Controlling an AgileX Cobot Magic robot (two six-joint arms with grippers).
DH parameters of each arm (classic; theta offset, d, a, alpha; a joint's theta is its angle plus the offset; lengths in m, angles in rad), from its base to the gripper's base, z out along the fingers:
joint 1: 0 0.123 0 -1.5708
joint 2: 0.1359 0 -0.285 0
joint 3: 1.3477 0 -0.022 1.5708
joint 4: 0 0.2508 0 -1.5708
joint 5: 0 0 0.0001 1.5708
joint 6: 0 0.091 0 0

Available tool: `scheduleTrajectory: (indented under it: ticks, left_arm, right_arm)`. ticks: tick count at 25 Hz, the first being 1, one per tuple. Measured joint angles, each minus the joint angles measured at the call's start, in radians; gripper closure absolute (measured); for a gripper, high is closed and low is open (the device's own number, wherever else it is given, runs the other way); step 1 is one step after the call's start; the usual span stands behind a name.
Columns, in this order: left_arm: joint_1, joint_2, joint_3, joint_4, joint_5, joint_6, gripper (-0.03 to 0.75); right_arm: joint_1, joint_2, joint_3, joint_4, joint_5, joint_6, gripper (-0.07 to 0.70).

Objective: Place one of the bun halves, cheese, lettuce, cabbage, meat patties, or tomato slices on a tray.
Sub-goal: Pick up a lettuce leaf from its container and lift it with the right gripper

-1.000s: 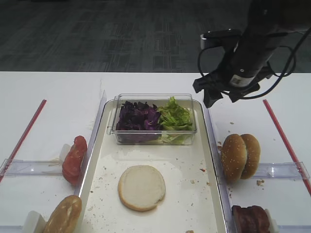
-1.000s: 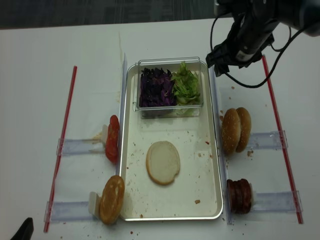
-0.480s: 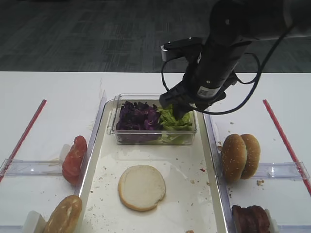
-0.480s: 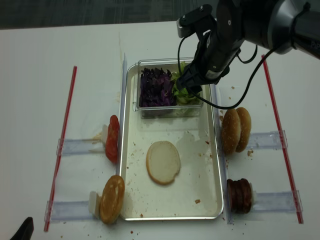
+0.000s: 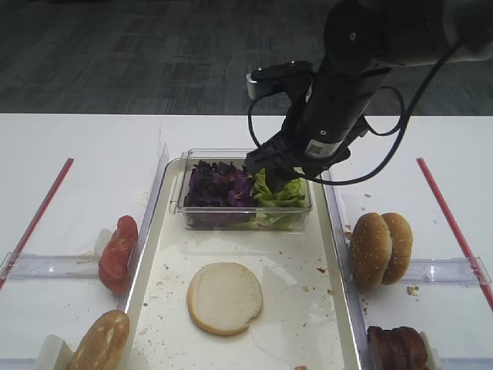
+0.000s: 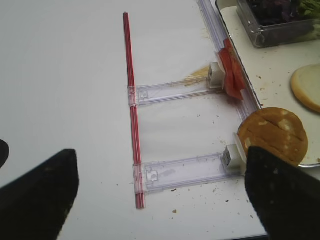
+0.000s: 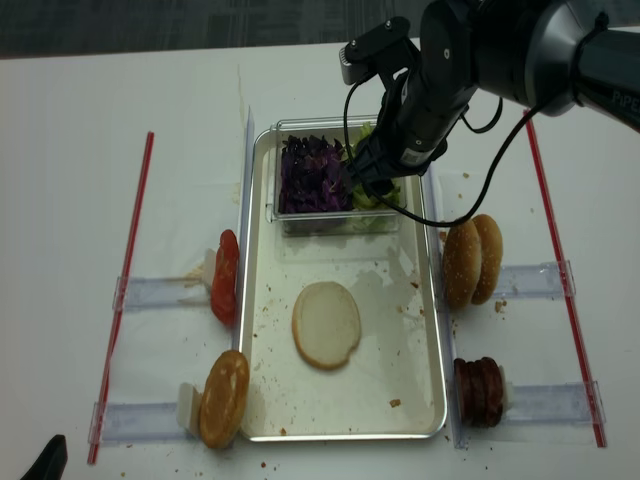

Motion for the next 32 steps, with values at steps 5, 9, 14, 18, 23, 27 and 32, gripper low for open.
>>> scheduleTrajectory:
  ticks: [5, 9, 14, 18, 23, 27, 32]
  left_arm:
    - [0.000, 0.000, 0.000, 0.000, 0.000, 0.000, 0.064]
    - [0.000, 0.000, 0.000, 0.000, 0.000, 0.000, 0.064]
    - [0.000, 0.000, 0.000, 0.000, 0.000, 0.000, 0.064]
    - [0.000, 0.000, 0.000, 0.000, 0.000, 0.000, 0.064]
    - [0.000, 0.000, 0.000, 0.000, 0.000, 0.000, 0.064]
    - [0.000, 0.000, 0.000, 0.000, 0.000, 0.000, 0.064]
    - [0.000, 0.000, 0.000, 0.000, 0.000, 0.000, 0.064]
  right_arm:
    - [0.000, 0.002, -0.009, -0.008, -0.021, -0.002, 0.146]
    - [0.000, 0.032, -0.080, -0.016, 0.003, -0.002, 0.146]
    - [0.000, 0.124, -0.211, -0.016, 0.113, 0.000, 0.146]
    - [0.000, 0.194, -0.289, -0.022, 0.168, 0.012, 0.146]
    - [0.000, 0.250, -0.331, -0.027, 0.191, 0.017, 0.146]
    - [0.000, 0.294, -0.353, -0.036, 0.206, 0.019, 0.146]
    - [0.000, 0.323, -0.360, -0.059, 0.200, 0.037, 0.146]
